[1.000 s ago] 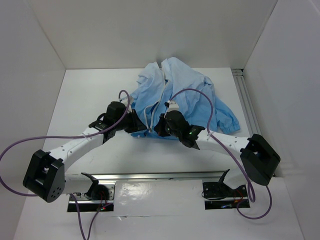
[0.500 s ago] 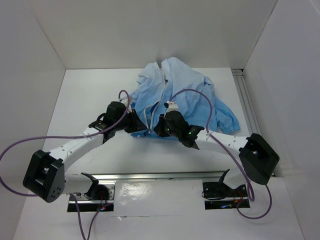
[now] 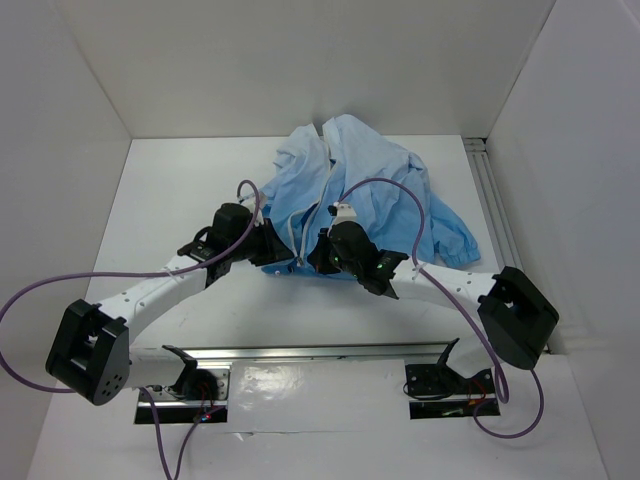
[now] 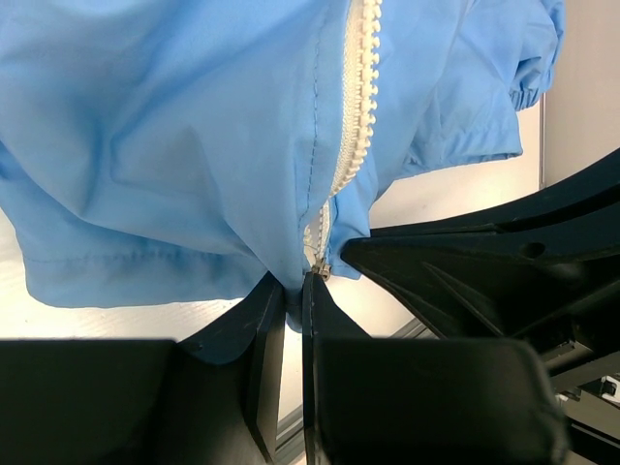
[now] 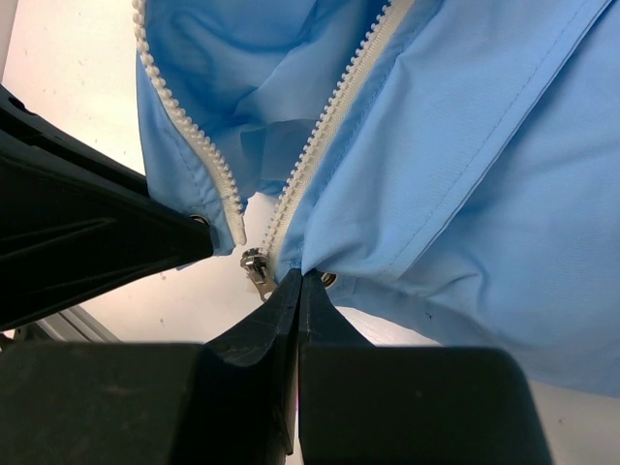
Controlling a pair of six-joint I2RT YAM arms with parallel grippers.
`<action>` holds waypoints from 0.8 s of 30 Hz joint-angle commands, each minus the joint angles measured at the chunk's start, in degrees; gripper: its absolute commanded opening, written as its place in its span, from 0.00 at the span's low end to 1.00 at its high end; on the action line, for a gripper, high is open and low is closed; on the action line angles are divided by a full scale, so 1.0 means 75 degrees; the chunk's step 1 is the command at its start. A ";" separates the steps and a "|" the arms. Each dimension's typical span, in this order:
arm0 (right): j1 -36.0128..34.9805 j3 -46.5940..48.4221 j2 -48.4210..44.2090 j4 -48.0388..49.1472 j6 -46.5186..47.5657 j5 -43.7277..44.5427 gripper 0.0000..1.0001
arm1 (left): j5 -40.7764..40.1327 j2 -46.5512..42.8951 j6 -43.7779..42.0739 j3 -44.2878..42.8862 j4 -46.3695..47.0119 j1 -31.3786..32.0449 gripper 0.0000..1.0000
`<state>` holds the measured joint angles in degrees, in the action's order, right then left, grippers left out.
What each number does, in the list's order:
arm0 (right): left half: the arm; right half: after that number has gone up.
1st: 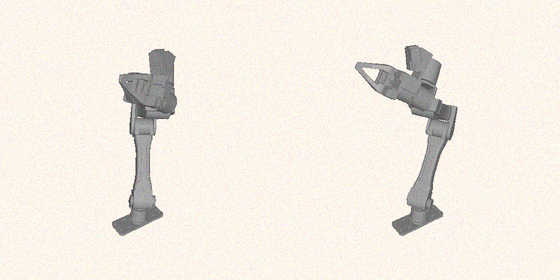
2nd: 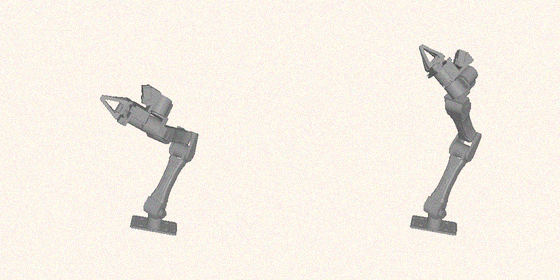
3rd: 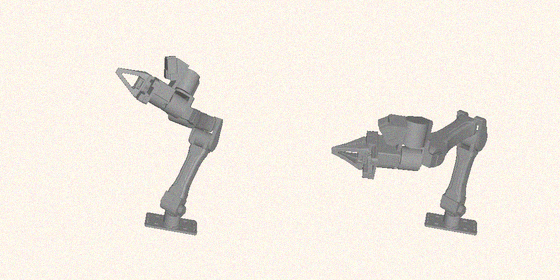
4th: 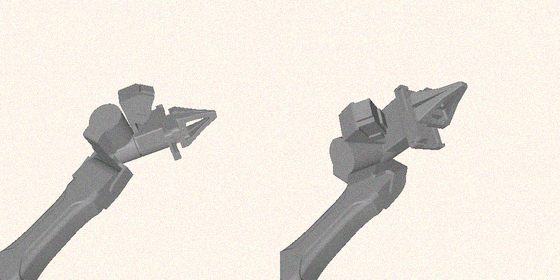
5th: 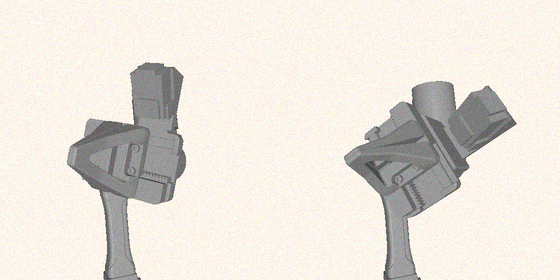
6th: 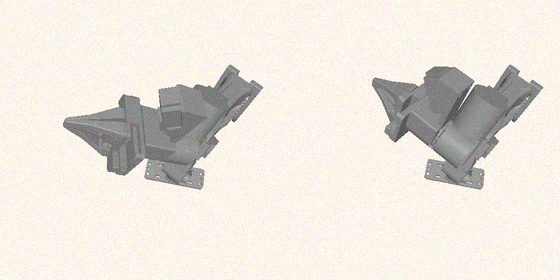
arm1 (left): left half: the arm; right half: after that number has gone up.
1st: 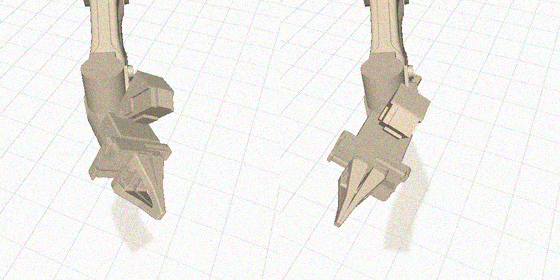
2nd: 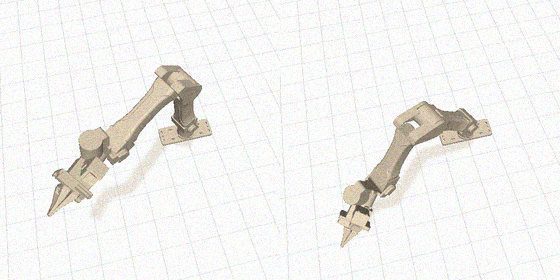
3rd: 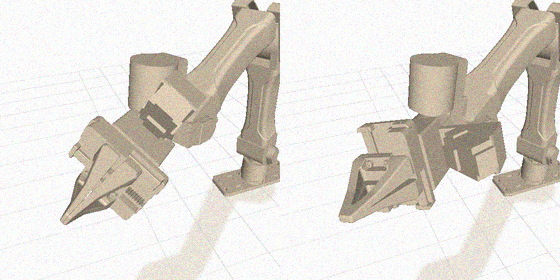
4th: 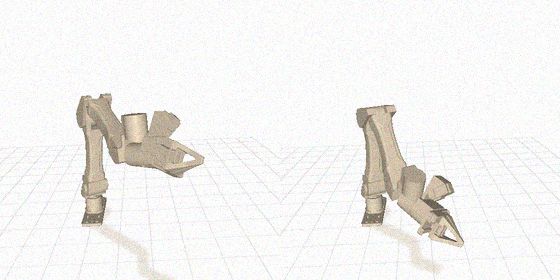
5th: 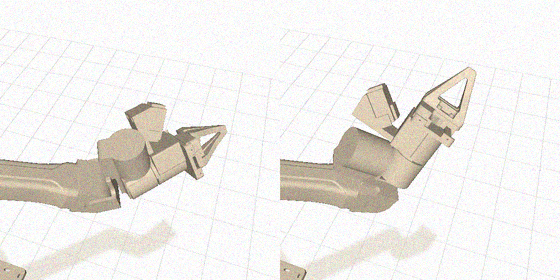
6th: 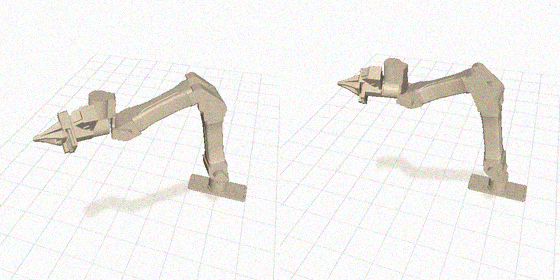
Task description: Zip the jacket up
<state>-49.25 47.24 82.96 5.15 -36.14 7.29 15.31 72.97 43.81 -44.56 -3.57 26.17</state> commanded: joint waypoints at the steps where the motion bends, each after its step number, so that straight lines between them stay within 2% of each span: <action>1: -0.0066 0.0240 0.0001 0.0204 -0.0021 0.0036 0.00 | 0.0115 -0.0155 0.0053 0.0046 0.0312 0.0026 0.00; 24: -0.0066 0.0310 0.0001 0.0204 -0.0091 0.0177 0.00 | 0.0255 -0.0014 -0.0088 0.0046 0.0383 0.0026 0.00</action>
<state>-49.25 47.24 82.96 5.15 -36.38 7.73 16.34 72.99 43.72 -44.56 -2.94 26.17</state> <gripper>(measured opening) 0.008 0.212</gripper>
